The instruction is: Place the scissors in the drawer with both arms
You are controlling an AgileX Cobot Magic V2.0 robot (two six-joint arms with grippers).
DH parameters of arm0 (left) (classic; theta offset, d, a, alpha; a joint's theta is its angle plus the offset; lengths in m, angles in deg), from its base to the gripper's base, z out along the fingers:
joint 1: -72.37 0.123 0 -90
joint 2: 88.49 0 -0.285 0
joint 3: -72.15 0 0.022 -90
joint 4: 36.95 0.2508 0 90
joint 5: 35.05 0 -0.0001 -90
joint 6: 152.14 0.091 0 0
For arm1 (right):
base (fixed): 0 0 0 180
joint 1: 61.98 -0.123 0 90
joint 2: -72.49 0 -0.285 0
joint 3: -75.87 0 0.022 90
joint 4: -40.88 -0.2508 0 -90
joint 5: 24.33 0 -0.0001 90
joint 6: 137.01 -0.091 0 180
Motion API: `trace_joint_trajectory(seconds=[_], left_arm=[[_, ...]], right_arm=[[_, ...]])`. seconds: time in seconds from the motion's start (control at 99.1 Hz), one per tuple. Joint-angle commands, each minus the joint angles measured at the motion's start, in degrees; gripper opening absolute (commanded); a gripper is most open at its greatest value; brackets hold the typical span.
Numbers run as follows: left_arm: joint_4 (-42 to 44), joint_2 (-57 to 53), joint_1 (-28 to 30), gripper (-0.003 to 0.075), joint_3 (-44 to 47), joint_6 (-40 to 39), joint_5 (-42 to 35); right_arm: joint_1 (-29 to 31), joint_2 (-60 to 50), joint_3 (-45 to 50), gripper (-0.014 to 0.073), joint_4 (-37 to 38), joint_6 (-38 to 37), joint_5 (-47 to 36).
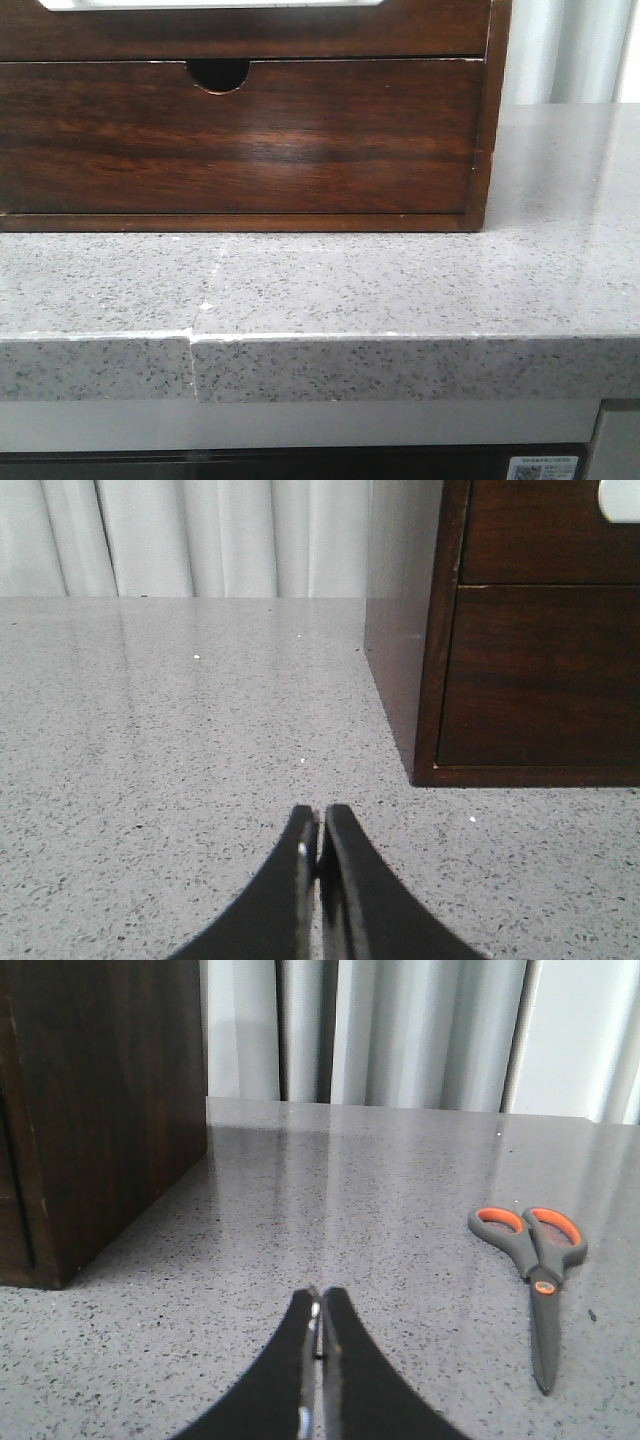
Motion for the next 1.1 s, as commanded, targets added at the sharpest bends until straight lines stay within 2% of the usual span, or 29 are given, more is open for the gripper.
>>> trace_joint_trajectory(seconds=[0.0, 0.646, 0.807, 0.908, 0.979, 1.09], left_arm=[[-0.2, -1.8, 0.0, -0.0020, 2.0, -0.7, -4.3], [-0.2, -1.8, 0.0, -0.0020, 2.0, -0.7, -4.9], [-1.6, -1.8, 0.0, -0.0020, 1.8, -0.7, -9.8], [-3.4, -1.8, 0.0, -0.0020, -0.4, -0.7, -12.0], [-4.7, -1.8, 0.0, -0.0020, -3.4, -0.7, -11.8], [-5.6, -0.9, 0.0, -0.0020, -9.4, -0.7, -8.1]], right_arm=[[0.4, -1.2, 0.9, -0.0069, 0.0, 0.2, -4.1], [0.4, -1.2, 0.9, -0.0069, 0.0, 0.2, -4.1], [0.4, -1.2, 0.6, -0.0069, -1.0, 0.2, -8.5], [0.4, -1.2, -2.0, -0.0069, -5.7, 0.2, -8.5], [0.4, -1.2, -4.6, -0.0069, -6.3, 0.2, -7.1], [0.4, -0.1, -10.0, -0.0069, -6.3, 0.2, -2.2]])
